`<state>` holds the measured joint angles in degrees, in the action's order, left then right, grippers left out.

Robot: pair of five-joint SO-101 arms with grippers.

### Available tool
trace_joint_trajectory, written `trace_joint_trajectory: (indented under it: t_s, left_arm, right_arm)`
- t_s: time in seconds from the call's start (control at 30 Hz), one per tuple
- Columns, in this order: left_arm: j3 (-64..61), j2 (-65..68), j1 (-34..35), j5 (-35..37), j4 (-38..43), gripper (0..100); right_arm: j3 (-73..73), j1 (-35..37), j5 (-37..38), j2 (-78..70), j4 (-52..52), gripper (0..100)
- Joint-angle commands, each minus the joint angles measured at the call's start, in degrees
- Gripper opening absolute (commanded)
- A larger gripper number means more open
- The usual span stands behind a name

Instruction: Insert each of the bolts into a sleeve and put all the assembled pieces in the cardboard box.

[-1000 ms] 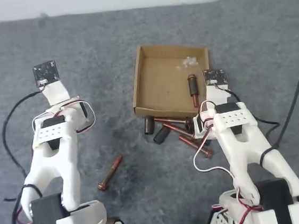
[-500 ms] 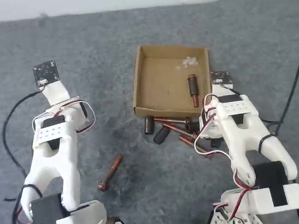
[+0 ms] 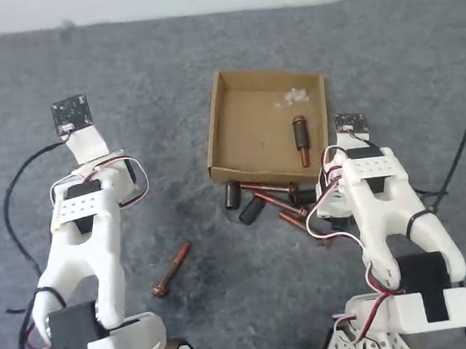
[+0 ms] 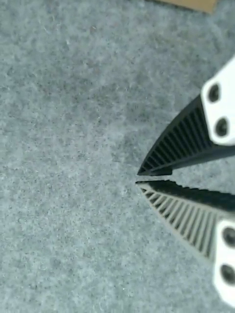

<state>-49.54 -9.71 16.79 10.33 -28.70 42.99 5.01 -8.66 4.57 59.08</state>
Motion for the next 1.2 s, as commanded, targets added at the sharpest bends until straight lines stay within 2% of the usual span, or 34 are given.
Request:
trace_joint_trajectory:
  t_s: [0.0, 0.13, 0.33, 0.43, 0.57, 0.7, 0.83, 1.0, 1.17]
  left_arm:
    - [2.7, -0.3, 0.0, -0.4, 1.1, 1]
    - [2.7, -0.3, 0.0, -0.4, 1.1, 1]
    - [2.7, -0.3, -0.1, -0.4, 1.1, 1]
    - [2.7, -0.3, -0.1, -0.4, 1.1, 1]
    - [2.6, -0.3, 0.2, -0.4, 0.8, 1]
    - [2.5, -0.7, 0.6, -0.2, -1.6, 1]
    - [5.2, -3.5, 2.5, -1.1, -14.8, 1]
    - [7.7, -12.4, 4.0, -14.9, -37.2, 1]
    - [4.9, -23.5, 0.9, -24.0, -53.2, 1]
  right_arm:
    - [-1.9, -0.9, 0.4, 2.9, 0.3, 11.7]
    - [-1.7, -2.1, 0.7, 2.9, -0.8, 0.6]
    - [-1.3, -3.0, 0.9, 2.9, -0.8, 2.6]
    - [-1.3, -2.7, 1.2, 2.9, -1.3, 0.2]
    - [-1.3, -2.7, 6.5, 2.9, -2.5, 0.6]
    - [-1.2, -3.0, 8.6, 2.8, -3.6, 0.6]
    - [0.3, -3.1, 8.7, 2.8, -6.4, 0.6]
    - [0.3, -3.1, 9.6, 2.8, -6.6, 0.6]
    - [0.4, -3.1, 10.4, 2.8, -7.5, 0.6]
